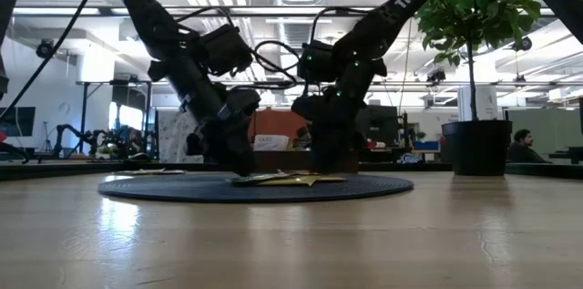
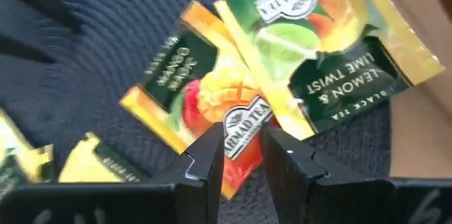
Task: Pick & Place Tea
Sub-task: Put the yellow tea bag into the middle section of the wooden organizer
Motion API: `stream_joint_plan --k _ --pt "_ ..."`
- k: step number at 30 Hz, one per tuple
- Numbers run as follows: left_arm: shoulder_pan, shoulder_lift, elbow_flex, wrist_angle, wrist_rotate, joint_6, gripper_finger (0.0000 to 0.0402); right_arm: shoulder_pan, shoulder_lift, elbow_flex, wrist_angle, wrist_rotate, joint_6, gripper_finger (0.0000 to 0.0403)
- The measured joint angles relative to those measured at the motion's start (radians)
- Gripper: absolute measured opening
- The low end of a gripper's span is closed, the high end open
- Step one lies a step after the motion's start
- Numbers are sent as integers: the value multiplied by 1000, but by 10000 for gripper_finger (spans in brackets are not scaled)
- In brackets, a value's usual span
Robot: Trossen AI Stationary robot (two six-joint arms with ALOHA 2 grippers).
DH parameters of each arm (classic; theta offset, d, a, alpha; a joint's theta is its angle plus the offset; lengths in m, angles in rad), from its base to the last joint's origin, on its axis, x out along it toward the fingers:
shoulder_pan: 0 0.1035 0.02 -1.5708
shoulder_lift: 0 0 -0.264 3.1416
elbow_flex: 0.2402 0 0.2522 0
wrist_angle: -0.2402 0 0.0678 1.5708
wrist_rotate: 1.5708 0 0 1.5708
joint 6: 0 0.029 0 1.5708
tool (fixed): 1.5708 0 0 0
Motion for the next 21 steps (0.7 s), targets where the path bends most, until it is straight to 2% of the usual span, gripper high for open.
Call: stream_joint_plan --k 4,12,21 --pt "-2 0 -11 12 0 -24 110 22 1 -4 -4 -49 10 91" --pt "-9 -1 -18 30 -3 -31 110 81 6 9 20 -291 11 95" --pt "-15 -1 -22 36 -2 -48 110 107 8 31 22 -216 25 95"
